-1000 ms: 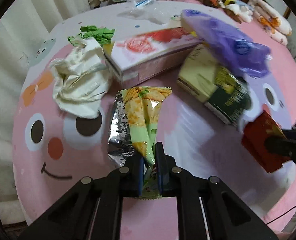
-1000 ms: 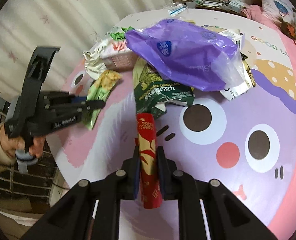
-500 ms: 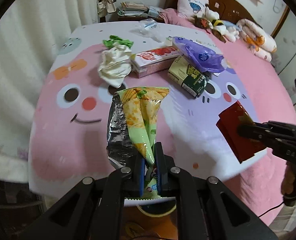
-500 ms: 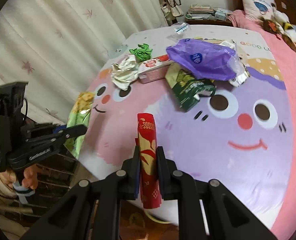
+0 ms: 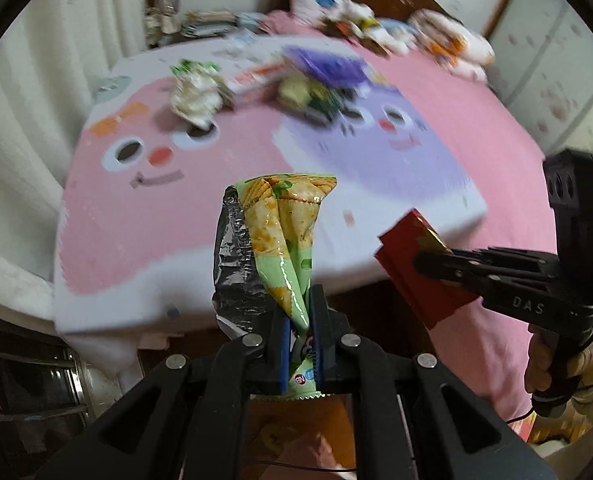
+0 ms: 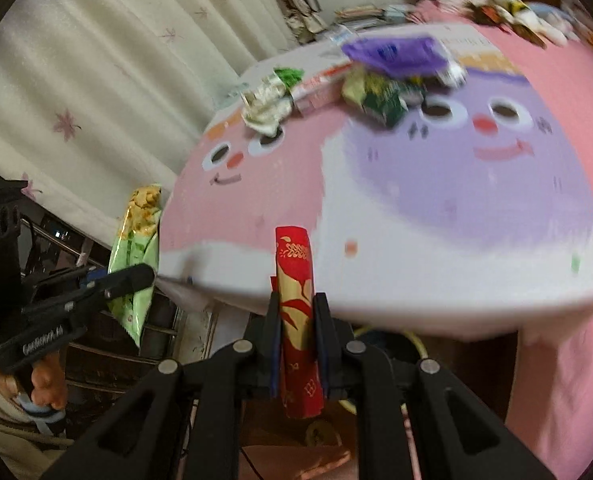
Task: Collect trash
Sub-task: 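Lower both held packets over the blue bin and open both grippers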
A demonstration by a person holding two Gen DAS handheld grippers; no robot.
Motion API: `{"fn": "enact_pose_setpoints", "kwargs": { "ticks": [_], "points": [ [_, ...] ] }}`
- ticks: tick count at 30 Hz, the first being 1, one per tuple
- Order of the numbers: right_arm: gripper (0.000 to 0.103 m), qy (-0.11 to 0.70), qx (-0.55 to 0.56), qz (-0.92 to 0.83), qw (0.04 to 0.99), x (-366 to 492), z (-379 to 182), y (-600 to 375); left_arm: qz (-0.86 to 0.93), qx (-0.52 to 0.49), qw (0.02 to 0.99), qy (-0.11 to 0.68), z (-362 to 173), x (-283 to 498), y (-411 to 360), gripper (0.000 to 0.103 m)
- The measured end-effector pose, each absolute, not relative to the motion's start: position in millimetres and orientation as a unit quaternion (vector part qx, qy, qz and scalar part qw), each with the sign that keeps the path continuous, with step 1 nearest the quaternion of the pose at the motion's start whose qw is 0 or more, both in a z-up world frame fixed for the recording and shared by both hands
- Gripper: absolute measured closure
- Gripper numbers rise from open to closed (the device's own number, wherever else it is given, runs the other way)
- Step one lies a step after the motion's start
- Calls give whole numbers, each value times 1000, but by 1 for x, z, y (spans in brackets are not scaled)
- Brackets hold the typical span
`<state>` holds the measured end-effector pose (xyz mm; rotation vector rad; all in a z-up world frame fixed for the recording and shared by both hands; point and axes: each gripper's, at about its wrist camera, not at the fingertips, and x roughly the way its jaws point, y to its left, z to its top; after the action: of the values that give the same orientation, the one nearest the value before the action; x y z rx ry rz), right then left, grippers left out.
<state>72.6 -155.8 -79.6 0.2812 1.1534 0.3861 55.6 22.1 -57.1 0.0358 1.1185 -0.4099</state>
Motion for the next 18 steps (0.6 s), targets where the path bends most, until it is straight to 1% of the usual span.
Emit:
{"fn": "enact_pose_setpoints", "kwargs": {
  "ticks": [3, 9, 18],
  "points": [
    [89, 563, 152, 147, 799, 43, -109, -154, -210, 48, 809, 547, -85, 35, 10, 97],
    [89, 617, 176, 96, 761, 12, -165, -158, -240, 75, 768, 589, -144, 10, -14, 97],
    [88, 669, 191, 36, 718, 10, -275, -166, -230, 54, 743, 626, -243, 18, -46, 95]
  ]
}}
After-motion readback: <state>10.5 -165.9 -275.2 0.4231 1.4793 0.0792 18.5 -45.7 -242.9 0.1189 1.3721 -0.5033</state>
